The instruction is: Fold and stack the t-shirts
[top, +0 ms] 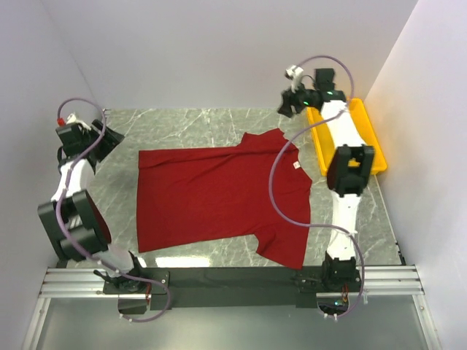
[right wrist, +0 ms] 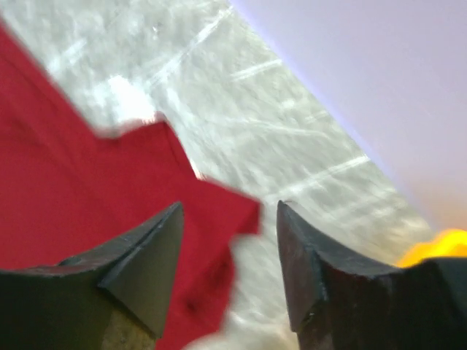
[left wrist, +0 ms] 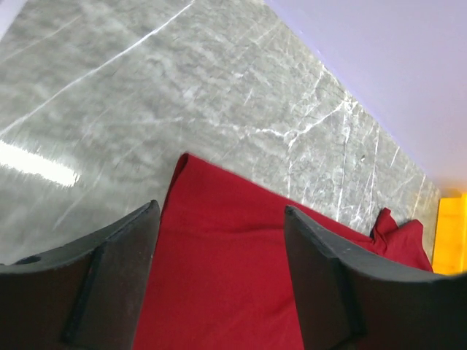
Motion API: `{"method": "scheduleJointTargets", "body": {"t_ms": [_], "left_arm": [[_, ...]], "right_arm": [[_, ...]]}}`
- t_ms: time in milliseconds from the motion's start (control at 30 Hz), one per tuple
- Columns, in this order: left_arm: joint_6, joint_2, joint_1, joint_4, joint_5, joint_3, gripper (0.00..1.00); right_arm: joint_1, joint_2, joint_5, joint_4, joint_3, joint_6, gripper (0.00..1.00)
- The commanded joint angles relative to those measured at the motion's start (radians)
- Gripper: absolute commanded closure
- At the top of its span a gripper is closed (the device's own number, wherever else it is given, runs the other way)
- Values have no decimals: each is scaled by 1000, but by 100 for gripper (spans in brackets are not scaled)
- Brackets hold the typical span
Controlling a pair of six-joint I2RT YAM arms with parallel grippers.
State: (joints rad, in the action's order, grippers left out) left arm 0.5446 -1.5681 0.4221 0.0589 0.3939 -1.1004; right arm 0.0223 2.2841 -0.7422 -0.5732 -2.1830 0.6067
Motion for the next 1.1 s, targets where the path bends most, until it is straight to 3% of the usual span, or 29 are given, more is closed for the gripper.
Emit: {"method": "scheduleJointTargets", "body": {"t_ms": [0,100,200,400,633,1067], "left_arm": [[29,109,7,-48,-64,71,26],[63,209,15,-51,-63,150,26],[104,258,15,-51,-47,209,26],[143,325,17,-51,-35,258,26],[170,348,17,-51,-18,286,26],[206,411,17,-27,5,304,27]], "right_arm": [[61,139,189,-189,-187,-417,36],[64,155,268,-122,-164,-557,14],[65,163,344,-105,-162,-620,11],[67,213,449,-128,-213,-680,11],[71,259,419,-160,-230,-720,22],[68,304,405,-188,-290,-760,27]]}}
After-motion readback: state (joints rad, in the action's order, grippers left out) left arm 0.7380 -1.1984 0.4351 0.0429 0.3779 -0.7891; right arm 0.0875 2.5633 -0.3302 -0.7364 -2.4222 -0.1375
